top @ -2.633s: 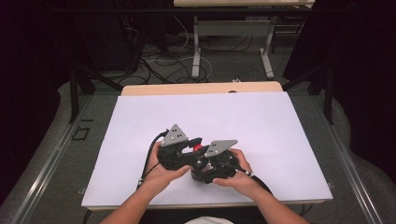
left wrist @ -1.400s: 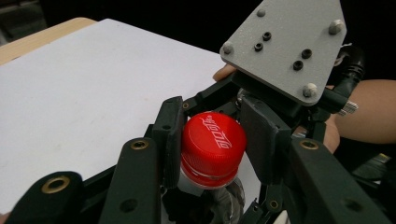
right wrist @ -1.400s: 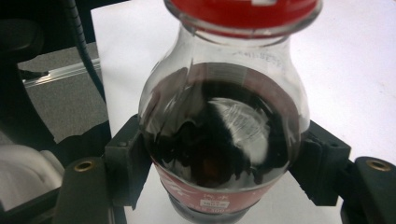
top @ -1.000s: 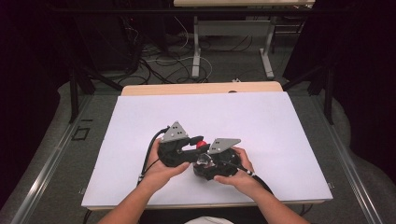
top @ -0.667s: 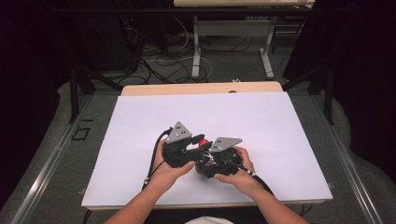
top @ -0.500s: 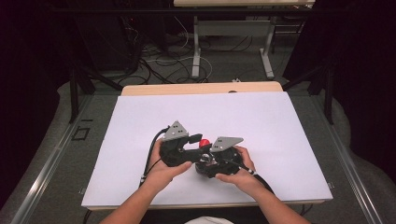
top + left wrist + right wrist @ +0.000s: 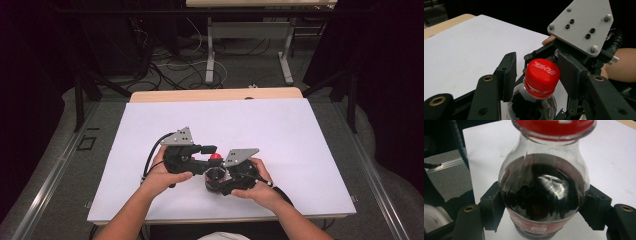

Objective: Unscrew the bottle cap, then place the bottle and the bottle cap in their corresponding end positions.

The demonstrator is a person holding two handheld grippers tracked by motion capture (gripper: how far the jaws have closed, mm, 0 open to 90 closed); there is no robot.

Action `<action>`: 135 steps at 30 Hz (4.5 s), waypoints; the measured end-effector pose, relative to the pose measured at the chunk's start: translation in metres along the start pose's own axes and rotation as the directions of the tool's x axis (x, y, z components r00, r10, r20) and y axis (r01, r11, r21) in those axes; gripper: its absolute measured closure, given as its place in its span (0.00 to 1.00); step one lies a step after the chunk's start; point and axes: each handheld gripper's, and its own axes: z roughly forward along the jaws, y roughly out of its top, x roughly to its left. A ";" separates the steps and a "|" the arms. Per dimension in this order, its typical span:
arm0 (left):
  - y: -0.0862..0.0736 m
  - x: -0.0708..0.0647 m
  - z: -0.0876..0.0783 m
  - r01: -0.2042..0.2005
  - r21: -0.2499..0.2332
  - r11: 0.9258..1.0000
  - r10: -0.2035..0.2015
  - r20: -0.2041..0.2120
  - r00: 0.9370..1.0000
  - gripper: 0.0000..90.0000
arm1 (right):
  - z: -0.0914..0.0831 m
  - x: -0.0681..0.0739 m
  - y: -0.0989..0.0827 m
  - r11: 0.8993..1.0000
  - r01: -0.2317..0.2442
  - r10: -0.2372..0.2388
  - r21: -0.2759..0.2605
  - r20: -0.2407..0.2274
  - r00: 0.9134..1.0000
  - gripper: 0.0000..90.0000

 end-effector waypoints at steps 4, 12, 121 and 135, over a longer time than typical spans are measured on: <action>-0.001 -0.002 0.001 -0.038 0.011 0.999 0.038 0.015 0.999 0.67 | 0.000 0.001 0.000 1.000 0.010 -0.010 0.001 -0.001 1.000 0.33; 0.001 -0.024 0.007 -0.008 -0.014 1.000 0.006 -0.197 0.980 0.68 | -0.001 0.000 0.001 1.000 -0.009 0.009 0.003 0.038 0.999 0.33; -0.042 0.036 -0.051 0.321 -0.112 0.941 -0.327 -0.553 0.766 0.69 | 0.001 -0.055 0.009 0.987 -0.162 0.161 -0.015 0.244 0.956 0.33; -0.046 0.039 -0.052 0.330 -0.129 0.935 -0.344 -0.553 0.759 0.69 | 0.011 -0.099 0.032 0.979 -0.202 0.202 -0.037 0.345 0.917 0.33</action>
